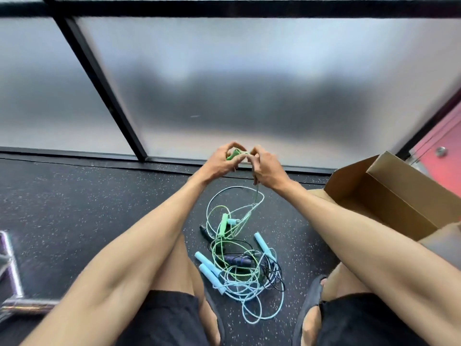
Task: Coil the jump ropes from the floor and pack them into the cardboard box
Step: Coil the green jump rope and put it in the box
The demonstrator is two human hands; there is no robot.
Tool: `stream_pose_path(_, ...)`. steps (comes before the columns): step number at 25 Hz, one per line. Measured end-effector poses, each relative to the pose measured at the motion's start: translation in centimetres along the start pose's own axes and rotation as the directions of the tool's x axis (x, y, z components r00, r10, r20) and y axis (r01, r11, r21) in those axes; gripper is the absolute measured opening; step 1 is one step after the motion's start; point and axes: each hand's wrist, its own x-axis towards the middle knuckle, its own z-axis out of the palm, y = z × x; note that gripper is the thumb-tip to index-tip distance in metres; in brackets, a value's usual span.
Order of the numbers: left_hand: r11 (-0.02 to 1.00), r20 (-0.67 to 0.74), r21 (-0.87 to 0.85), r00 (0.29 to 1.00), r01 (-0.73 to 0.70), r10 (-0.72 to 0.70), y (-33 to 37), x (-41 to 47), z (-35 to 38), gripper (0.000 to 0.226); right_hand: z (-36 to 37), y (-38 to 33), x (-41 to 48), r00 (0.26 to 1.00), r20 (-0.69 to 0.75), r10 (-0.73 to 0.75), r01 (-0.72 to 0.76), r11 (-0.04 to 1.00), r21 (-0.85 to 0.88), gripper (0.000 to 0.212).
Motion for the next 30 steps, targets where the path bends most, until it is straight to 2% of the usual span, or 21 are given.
stream_pose_path(2,0.999,-0.087,-0.041,0.996,-0.019,0.015,0.5,0.2,0.6,0.016,-1.2,-0.9,-0.4,0.996,-0.085,-0.029,0.03,1.0,0.005,0.022)
stream_pose_path(4,0.995,-0.163,-0.097,0.987,-0.031,0.015,0.7,0.2,1.0,0.011,-1.9,-1.0,-1.1,0.997,-0.07,-0.018,0.02,0.999,0.032,0.025)
stream_pose_path(6,0.993,-0.218,-0.114,0.976,-0.015,-0.01,0.6,0.2,1.2,0.008,-2.1,-0.4,-1.8,0.997,0.064,0.047,-0.051,0.997,0.063,0.024)
stream_pose_path(9,0.991,-0.209,-0.116,0.974,0.06,-0.083,0.7,-0.1,1.4,0.011,-2.2,0.7,-2.4,0.954,0.243,0.173,-0.181,0.984,0.007,0.023)
stream_pose_path(11,0.989,-0.156,-0.115,0.982,0.089,-0.106,1.3,-0.6,1.5,0.015,-3.1,0.7,-2.1,0.964,0.207,0.165,-0.175,0.984,0.032,0.024)
stream_pose_path(14,0.991,-0.007,-0.115,0.998,0.066,-0.067,2.3,-1.0,1.5,0.025,-5.3,0.1,-1.6,0.999,0.022,-0.033,0.034,0.999,-0.028,0.022)
stream_pose_path(16,0.989,0.066,-0.138,0.997,0.049,-0.04,2.6,-1.2,1.9,0.035,-5.9,-0.5,-1.8,0.984,-0.059,-0.168,0.165,0.985,-0.056,0.019)
stream_pose_path(18,0.982,0.087,-0.187,0.996,0.018,-0.002,2.8,-1.1,2.5,0.034,-5.8,-0.7,-1.8,0.971,-0.095,-0.22,0.215,0.975,-0.059,0.018)
stream_pose_path(21,0.954,0.06,-0.297,0.997,-0.037,0.057,3.4,-0.4,2.9,0.026,-5.3,0.2,-1.1,0.988,-0.089,-0.126,0.122,0.991,-0.048,0.02)
stream_pose_path(23,0.919,0.04,-0.392,0.997,-0.043,0.064,3.6,0.1,2.8,0.023,-5.4,0.8,-0.8,0.999,0.045,0.02,-0.018,0.999,-0.03,0.016)
stream_pose_path(25,0.901,0.039,-0.434,0.999,-0.016,0.036,3.7,0.5,2.7,0.022,-5.4,1.3,-0.9,0.977,0.165,0.137,-0.135,0.991,-0.024,0.017)
stream_pose_path(27,0.889,0.067,-0.458,0.998,0.031,0.0,3.6,0.8,2.7,0.02,-5.6,1.7,-0.9,0.981,0.122,0.15,-0.154,0.988,0.023,0.019)
stream_pose_path(30,0.876,0.134,-0.478,0.991,0.074,-0.011,3.6,1.0,2.6,0.029,-6.4,1.9,-0.5,0.997,-0.076,0.02,-0.017,0.999,0.028,0.019)
